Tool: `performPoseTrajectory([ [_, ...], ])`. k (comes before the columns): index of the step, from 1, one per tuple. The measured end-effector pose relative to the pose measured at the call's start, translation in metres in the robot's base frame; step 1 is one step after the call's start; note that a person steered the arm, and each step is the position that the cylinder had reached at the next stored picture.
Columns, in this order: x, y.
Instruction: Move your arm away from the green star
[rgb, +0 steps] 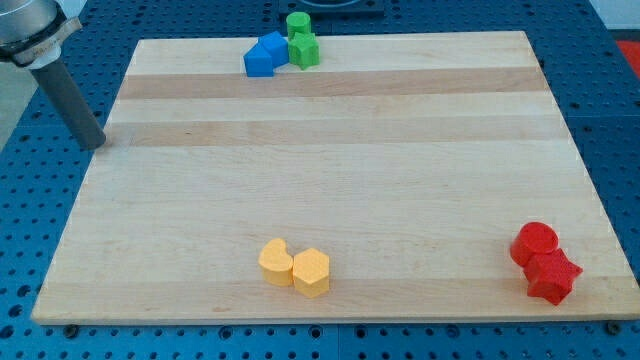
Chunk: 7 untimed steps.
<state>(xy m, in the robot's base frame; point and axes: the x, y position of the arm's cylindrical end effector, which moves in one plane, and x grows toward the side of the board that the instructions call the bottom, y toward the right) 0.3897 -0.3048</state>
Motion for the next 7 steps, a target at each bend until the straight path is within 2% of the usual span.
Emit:
performPoseTrajectory([
  [1, -0.117, 0.033],
  [2, -0.199, 0.051],
  [4, -0.192, 0.317],
  [5, -0.112, 0.403],
  [6, -0.047, 0.421],
  [7, -0.020, 0.422],
])
